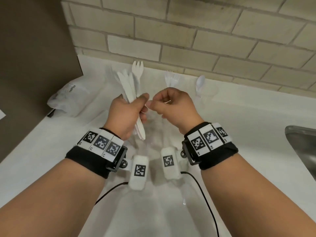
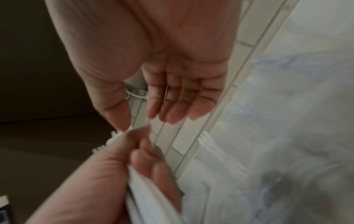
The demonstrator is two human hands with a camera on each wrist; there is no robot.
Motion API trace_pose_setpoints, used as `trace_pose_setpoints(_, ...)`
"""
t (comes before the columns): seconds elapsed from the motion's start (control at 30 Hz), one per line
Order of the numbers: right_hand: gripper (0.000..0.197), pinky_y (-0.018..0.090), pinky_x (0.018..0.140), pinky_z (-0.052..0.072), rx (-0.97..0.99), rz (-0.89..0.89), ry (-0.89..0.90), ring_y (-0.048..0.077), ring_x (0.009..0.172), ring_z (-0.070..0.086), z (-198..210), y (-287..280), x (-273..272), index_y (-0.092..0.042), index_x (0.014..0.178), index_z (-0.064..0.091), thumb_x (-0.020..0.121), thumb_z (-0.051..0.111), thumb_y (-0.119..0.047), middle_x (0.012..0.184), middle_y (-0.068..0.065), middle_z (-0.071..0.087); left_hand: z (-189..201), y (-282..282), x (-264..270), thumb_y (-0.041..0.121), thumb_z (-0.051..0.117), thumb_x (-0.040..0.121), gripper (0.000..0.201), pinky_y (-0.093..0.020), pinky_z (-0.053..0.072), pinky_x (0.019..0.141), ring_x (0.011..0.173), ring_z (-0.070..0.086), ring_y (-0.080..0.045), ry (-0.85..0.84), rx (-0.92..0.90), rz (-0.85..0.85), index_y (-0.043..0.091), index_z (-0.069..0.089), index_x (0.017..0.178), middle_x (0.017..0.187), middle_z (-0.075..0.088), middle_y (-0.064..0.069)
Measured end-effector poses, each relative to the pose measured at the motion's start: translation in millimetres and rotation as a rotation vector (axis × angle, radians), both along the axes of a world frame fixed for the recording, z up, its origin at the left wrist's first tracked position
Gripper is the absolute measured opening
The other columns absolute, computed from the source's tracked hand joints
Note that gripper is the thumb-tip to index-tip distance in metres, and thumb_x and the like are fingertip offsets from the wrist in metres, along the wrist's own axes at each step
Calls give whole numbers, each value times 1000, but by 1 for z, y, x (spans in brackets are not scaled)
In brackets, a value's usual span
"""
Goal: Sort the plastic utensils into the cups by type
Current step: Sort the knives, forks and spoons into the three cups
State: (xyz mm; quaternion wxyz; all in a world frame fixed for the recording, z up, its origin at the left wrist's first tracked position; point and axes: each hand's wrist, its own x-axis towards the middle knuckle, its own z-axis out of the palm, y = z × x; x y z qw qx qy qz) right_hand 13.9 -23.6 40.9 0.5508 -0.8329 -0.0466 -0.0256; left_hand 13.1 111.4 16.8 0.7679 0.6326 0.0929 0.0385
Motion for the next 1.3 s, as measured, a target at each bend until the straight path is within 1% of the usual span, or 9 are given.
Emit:
trace_pose_setpoints(0.07, 19, 29, 65, 53, 36, 10, -78, 9, 68, 60, 7, 11, 0, -21, 83, 66, 72, 81, -25, 77, -7, 63, -4, -1, -2, 12, 63, 85, 4, -27, 45, 48, 38, 48, -11, 13, 70, -18, 10, 61, 82, 45, 53, 5)
trace_pose_setpoints(0.23, 29, 26, 64, 52, -25, 35, -65, 6, 67, 59, 7, 28, 4, -21, 87, 67, 67, 85, -30, 78, -6, 63, -5, 1, -5, 0, 63, 80, 18, -22, 40, 42, 38, 48, -8, 2, 132, -84, 17, 67, 85, 50, 61, 9)
trace_pose_setpoints(0.4, 21, 22, 56, 48, 20, 29, -13, 1, 53, 56, 3, 29, 7, -17, 75, 64, 70, 84, -23, 62, -11, 59, -12, 4, -8, -4, 70, 74, 22, -28, 43, 48, 51, 51, -21, -51, 198, -152, 12, 68, 89, 61, 61, 1)
trace_pose_setpoints(0.5, 18, 22, 50, 45, 92, 59, 47, 10, 54, 55, 5, 26, 8, -13, 74, 61, 79, 77, -19, 60, -8, 55, -15, 7, -10, -6, 68, 76, 17, -29, 44, 50, 57, 52, -24, -109, 173, -222, 10, 63, 80, 62, 62, 2)
trace_pose_setpoints(0.63, 23, 26, 51, 45, 157, 84, 125, 15, 57, 57, 7, 22, 10, -13, 70, 54, 89, 66, -18, 61, -2, 54, -16, 14, -11, 5, 74, 79, 21, -26, 48, 48, 48, 50, -13, -116, 61, -377, 11, 55, 85, 63, 57, 0)
trace_pose_setpoints(0.83, 26, 30, 50, 41, 213, 71, 186, 16, 51, 49, 4, 28, 13, -11, 69, 53, 90, 65, -21, 61, 3, 54, -16, 17, -9, 58, 56, 79, 44, -24, 39, 41, 44, 45, -12, -44, -36, -296, 15, 49, 81, 66, 52, -1)
trace_pose_setpoints(1.0, 22, 28, 46, 41, 257, 100, 223, 17, 45, 46, 3, 35, 16, -6, 77, 54, 89, 66, -20, 56, 7, 51, -14, 22, -10, 62, 43, 77, 47, -25, 42, 42, 44, 48, -13, -47, 34, -302, 16, 53, 80, 64, 55, 0)
trace_pose_setpoints(1.17, 18, 31, 48, 38, 275, 150, 219, 21, 46, 47, 4, 39, 19, -6, 81, 55, 96, 51, -14, 61, 16, 57, -13, 28, -9, 45, 35, 99, 51, -29, 54, 53, 53, 61, -16, 8, -8, -315, 15, 67, 75, 67, 68, -4)
trace_pose_setpoints(1.3, 10, 29, 45, 39, 303, 101, 214, 17, 45, 47, 8, 34, 24, -8, 92, 48, 99, 48, -15, 79, 15, 69, -18, 35, -2, 38, 42, 100, 38, -41, 59, 63, 60, 68, -24, 62, -49, -173, 6, 63, 99, 77, 69, -11)
